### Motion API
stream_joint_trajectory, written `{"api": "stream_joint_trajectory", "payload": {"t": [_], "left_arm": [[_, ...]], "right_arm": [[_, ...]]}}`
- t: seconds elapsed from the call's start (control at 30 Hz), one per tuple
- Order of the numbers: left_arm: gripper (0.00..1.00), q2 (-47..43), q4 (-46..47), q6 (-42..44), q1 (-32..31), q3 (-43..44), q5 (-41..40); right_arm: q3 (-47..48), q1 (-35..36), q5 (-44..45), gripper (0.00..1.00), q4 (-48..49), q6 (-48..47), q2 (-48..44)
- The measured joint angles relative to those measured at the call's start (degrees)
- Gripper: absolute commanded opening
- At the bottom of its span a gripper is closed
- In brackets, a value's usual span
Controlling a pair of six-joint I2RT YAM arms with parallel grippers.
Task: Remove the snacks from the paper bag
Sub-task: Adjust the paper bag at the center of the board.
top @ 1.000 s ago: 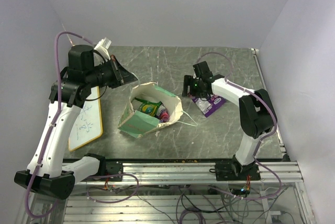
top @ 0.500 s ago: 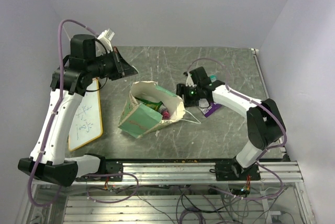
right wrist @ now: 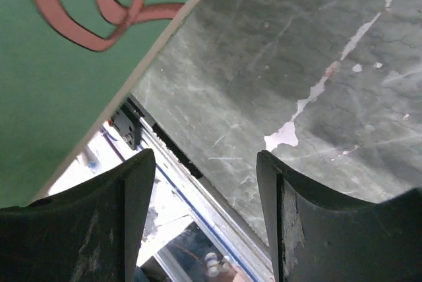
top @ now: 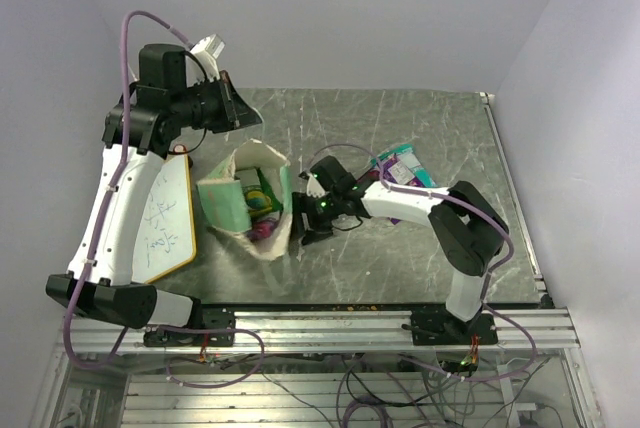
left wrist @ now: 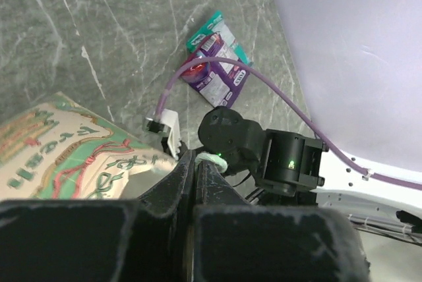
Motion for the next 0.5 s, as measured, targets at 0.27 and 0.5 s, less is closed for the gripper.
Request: {"api": "stream_joint_trajectory", "payload": {"t": [0.27, 0.5], "left_arm": [[0.07, -12.50, 9.73, -7.48, 0.20, -20.81, 1.44], [0.07, -21.62, 20.59, -18.40, -2.51, -33.31, 1.97]], "right_arm": [[2.91, -2.32, 11.37, 0.65, -11.65, -8.22, -3.28], [5.25, -4.17, 21.29, 0.66, -20.31, -16.52, -16.48]]}}
